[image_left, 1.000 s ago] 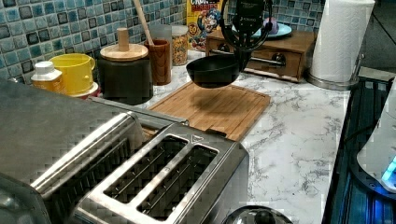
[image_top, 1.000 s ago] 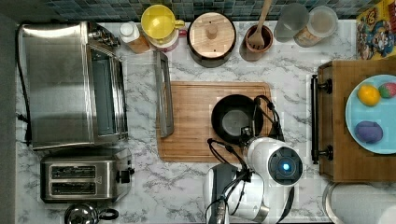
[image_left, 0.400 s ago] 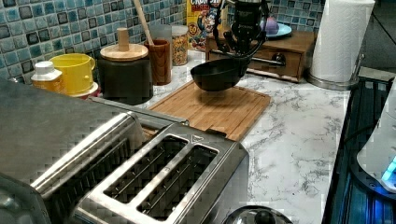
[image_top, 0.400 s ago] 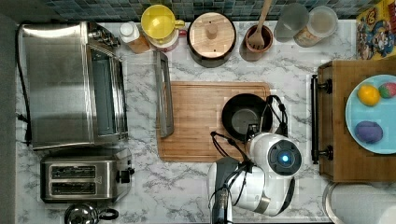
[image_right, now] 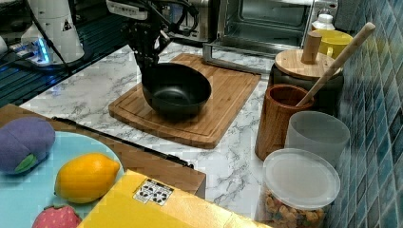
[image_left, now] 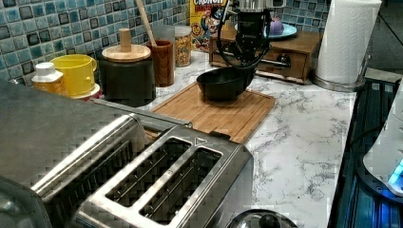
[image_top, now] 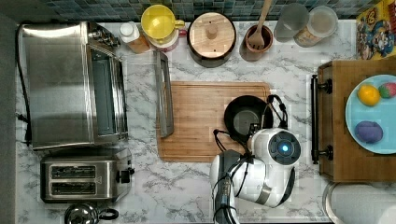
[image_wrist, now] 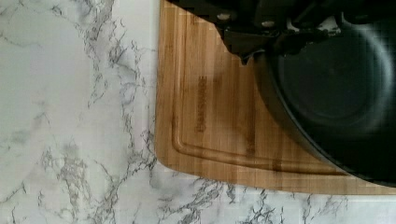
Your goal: Put the bowl on the board.
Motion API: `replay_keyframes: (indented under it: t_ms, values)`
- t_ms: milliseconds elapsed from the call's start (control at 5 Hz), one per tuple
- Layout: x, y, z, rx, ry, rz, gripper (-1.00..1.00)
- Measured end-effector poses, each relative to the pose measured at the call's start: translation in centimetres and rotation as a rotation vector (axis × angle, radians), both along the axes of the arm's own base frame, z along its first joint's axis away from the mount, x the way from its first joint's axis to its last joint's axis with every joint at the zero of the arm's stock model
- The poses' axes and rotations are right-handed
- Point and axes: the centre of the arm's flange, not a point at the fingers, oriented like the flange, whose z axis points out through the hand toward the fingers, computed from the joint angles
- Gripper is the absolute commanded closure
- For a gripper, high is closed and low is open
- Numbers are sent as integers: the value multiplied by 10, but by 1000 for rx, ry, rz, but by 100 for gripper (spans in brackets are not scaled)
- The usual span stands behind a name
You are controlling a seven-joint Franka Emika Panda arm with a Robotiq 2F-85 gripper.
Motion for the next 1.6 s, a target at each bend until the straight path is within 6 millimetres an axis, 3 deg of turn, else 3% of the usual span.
replay_keyframes:
  t_ms: [200, 400, 600, 1200, 1600]
  values:
    - [2, -4, 1, -22, 3, -23, 92]
    - [3, -5, 8, -66, 1, -64, 85]
    - [1, -6, 14, -62, 47, -81, 0]
    - [7, 0, 18, -57, 74, -69, 0]
    - [11, -9, 31, -59, 56, -86, 0]
